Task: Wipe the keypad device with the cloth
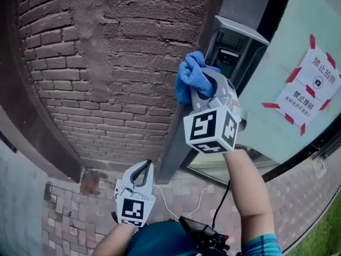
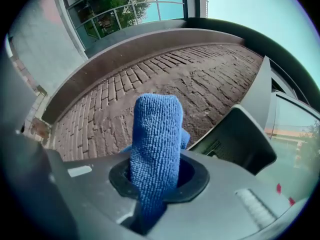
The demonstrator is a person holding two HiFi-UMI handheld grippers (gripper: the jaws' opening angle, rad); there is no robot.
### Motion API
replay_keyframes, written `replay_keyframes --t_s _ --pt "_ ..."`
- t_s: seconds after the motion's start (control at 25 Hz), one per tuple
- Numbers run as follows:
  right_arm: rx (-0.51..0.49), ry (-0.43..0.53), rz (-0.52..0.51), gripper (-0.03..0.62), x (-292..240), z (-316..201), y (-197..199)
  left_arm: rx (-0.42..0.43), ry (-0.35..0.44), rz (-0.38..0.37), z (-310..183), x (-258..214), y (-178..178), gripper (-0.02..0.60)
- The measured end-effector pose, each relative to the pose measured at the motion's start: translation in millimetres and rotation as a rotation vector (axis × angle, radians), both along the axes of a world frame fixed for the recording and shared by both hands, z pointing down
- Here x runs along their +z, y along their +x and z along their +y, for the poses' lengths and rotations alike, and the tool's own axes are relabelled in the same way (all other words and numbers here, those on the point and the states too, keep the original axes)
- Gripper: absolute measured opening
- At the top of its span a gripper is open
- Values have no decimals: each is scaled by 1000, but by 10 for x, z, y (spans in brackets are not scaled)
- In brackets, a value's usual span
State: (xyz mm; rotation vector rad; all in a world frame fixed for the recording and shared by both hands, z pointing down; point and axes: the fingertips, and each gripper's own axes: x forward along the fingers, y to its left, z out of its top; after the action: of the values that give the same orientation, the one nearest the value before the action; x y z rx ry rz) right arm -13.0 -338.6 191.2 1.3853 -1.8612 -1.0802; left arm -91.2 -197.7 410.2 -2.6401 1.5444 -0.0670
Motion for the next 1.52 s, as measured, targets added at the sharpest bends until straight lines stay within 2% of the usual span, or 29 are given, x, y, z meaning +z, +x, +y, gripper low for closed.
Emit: replay_keyframes --t_s 0.2,0.28,0.4,0.52,0.64,0.76,0.92,1.16,1.32,1.52 --pt "-4 -94 46 51 537 2 -1 28 -46 5 80 167 9 -9" --pt "-28 -132 15 51 618 74 -2 50 -78 5 161 313 45 -9" --pt "-78 -197 -123 52 804 412 77 90 -138 5 404 623 155 -9" --pt "-107 -333 -280 52 1533 890 300 143 -220 7 626 933 250 -9" --pt "0 -502 -516 52 2496 1344 647 167 -249 31 649 1101 291 -9" --pt "134 -579 -691 52 3060 1814 880 186 -270 35 656 1232 318 -9" --pt "179 -537 -765 52 3121 2231 1012 187 -286 31 725 1260 356 -9" --pt "153 -438 -823 52 2989 2569 1275 163 -220 23 918 1011 565 -9" --pt "141 -429 -876 52 3000 2898 1556 163 -193 1 1165 893 874 -9" --pt "145 -435 -920 52 3141 3477 2017 163 -225 -14 1764 1029 1320 -9"
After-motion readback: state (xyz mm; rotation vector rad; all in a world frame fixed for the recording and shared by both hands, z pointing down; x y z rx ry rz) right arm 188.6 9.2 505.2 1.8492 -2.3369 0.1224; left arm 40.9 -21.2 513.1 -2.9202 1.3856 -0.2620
